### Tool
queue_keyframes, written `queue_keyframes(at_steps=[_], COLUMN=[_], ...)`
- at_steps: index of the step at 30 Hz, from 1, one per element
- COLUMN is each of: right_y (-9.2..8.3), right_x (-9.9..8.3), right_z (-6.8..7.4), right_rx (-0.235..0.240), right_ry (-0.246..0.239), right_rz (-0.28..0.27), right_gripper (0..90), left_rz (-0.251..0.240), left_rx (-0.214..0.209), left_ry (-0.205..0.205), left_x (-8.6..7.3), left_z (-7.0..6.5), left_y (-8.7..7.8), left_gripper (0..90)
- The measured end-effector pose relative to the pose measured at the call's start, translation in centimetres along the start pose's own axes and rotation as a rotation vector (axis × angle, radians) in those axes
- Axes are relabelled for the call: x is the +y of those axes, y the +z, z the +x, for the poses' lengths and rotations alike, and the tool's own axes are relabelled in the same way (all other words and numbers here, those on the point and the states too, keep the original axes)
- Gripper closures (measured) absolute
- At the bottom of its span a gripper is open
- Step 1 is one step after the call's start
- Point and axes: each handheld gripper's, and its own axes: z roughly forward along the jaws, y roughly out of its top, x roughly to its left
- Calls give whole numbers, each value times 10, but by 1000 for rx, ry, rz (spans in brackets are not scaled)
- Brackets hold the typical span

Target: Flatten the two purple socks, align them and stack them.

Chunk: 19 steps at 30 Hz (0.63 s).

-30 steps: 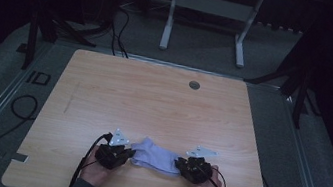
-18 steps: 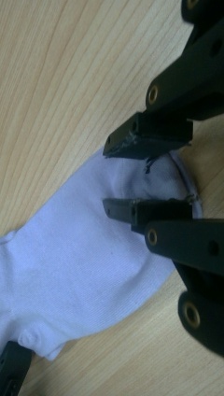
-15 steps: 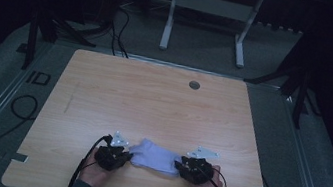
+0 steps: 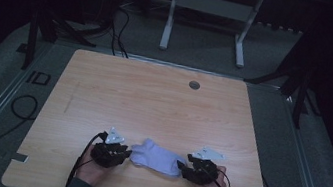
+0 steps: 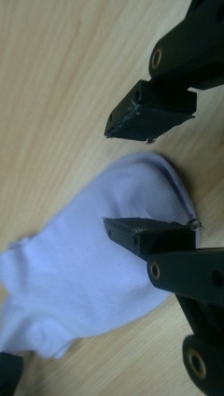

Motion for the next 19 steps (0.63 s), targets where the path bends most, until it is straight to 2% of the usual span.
queue_keyframes(at_steps=[6, 19], right_y=[-7, -14], right_x=[-1, -4], right_z=[-12, -32], right_rx=[-19, -58], right_ry=[35, 75], right_rz=[-26, -30], right_gripper=[473, 466], left_rz=[-30, -60], left_rx=[19, 66], left_ry=[-23, -61], left_x=[2, 4], left_z=[9, 26], left_y=[-5, -10], left_gripper=[667, 637])
